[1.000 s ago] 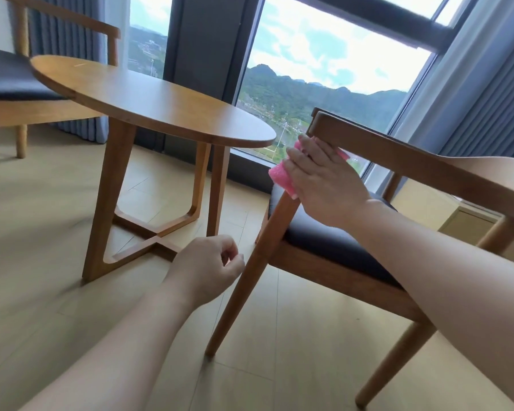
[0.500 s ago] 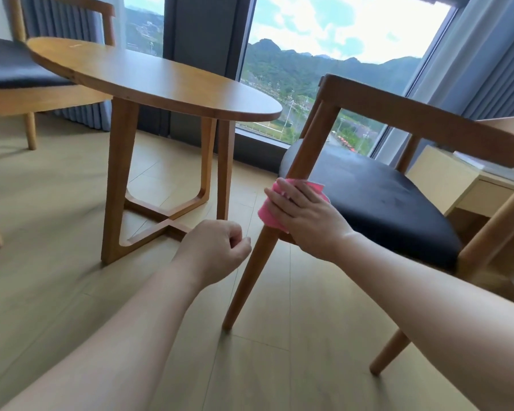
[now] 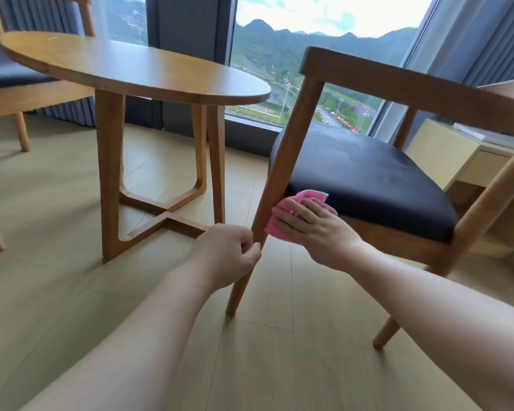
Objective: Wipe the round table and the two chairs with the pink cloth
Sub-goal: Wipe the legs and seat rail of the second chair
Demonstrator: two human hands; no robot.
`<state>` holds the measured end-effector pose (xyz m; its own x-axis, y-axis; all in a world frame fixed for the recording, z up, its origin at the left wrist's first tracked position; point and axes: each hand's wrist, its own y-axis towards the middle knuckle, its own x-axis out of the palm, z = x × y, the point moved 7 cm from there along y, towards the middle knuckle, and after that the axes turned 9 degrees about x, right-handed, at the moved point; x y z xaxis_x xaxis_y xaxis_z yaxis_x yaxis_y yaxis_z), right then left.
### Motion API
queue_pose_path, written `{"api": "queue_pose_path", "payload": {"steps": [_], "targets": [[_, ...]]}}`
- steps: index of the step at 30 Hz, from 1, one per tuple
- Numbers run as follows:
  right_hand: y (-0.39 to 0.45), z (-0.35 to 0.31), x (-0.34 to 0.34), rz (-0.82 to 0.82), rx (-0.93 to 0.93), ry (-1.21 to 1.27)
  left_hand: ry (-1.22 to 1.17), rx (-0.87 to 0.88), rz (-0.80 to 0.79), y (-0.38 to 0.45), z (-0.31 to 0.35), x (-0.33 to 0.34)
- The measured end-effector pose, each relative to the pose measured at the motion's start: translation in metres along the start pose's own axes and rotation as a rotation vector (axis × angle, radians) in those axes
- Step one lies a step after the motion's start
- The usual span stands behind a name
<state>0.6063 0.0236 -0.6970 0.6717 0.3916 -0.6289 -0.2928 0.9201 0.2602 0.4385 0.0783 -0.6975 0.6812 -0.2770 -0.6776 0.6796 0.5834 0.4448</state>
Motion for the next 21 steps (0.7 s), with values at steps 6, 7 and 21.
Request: {"api": "queue_pose_path", "payload": {"steps": [6, 7, 21], "targets": [[-0.021, 0.007, 0.026, -0.083, 0.044, -0.001, 0.010, 0.048, -0.056, 0.010, 0.030, 0.028], [-0.026, 0.009, 0.028, -0.075, 0.049, 0.014, 0.011, 0.057, -0.067, 0.011, 0.036, 0.034], [-0.151, 0.084, 0.071, 0.022, 0.082, -0.025, 0.138, 0.106, -0.192, 0.037, 0.108, 0.122]]}}
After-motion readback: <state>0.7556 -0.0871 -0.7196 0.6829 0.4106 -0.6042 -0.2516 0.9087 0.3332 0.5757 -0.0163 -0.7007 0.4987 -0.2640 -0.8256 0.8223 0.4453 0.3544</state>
